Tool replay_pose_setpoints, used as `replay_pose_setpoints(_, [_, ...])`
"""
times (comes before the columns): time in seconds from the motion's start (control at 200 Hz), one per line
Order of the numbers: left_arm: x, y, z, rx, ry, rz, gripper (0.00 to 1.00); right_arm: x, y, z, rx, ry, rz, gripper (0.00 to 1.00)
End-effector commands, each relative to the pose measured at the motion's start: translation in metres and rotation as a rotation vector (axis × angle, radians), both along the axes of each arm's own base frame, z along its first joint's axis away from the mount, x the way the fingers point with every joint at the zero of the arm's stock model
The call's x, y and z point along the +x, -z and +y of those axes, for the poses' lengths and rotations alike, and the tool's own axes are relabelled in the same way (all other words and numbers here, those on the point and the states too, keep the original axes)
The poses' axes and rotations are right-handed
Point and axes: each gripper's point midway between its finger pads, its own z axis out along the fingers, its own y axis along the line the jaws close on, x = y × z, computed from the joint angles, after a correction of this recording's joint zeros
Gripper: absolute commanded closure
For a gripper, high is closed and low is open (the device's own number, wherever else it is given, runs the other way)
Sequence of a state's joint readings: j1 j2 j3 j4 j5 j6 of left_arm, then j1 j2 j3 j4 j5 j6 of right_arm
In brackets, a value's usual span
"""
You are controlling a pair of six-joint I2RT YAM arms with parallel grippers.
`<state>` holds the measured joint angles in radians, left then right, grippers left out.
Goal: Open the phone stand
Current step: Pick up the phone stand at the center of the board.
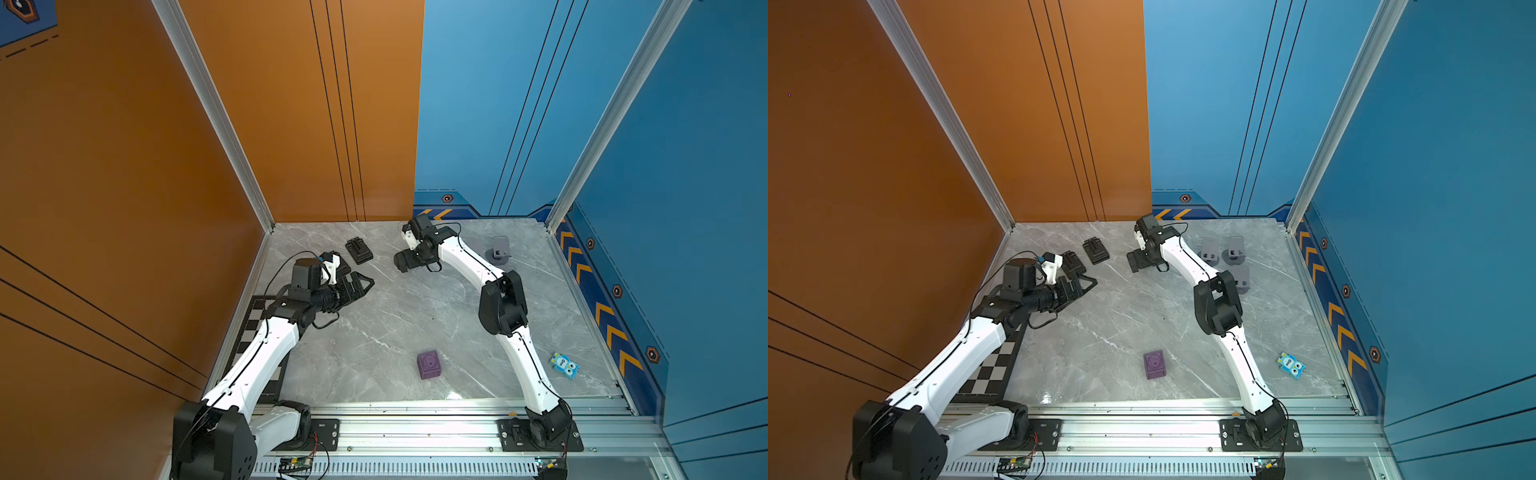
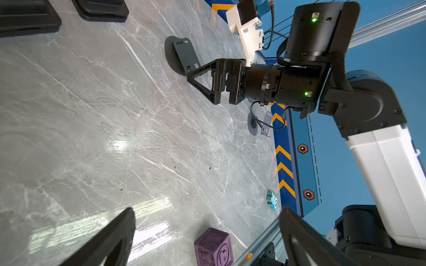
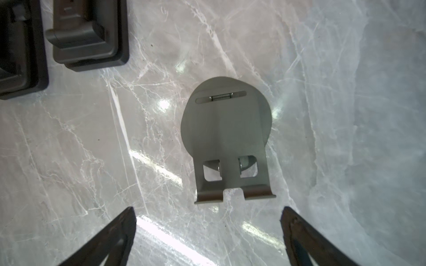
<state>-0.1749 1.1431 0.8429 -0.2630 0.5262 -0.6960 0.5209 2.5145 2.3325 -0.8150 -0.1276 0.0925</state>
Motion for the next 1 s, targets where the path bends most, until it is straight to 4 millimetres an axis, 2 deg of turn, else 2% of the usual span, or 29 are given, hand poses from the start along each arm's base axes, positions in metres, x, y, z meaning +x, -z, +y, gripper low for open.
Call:
replay_pose_setpoints(0.0, [-0.007, 0.009, 0.006, 0.022, -0.003, 0.022, 0.02, -0.001, 0.010, -0.006, -0.054, -0.010, 0.006, 0.02])
replay_pose_setpoints(0.32, [-0.007, 0.011, 0.008, 0.016, -0.009, 0.033, 0.02, 0.007, 0.023, -0.003, -0.065, -0.009, 0.002, 0.05])
replay_pose_setpoints(0.54, [-0.005, 0.011, 0.006, 0.011, -0.003, 0.041, 0.02, 0.016, 0.025, 0.001, -0.050, 0.001, -0.014, 0.08])
replay_pose_setpoints(0.746, [-0.002, 0.009, 0.006, 0.009, -0.001, 0.043, 0.02, 0.015, 0.031, 0.006, -0.036, -0.005, -0.002, 0.13])
replay_pose_setpoints(0.901, [-0.002, 0.008, 0.006, 0.007, 0.001, 0.042, 0.02, 0.015, 0.034, 0.003, -0.049, -0.002, 0.000, 0.19])
replay_pose_setpoints(0.996, [-0.003, 0.008, 0.007, 0.005, 0.003, 0.044, 0.02, 0.015, 0.031, 0.003, -0.051, 0.000, -0.005, 0.33])
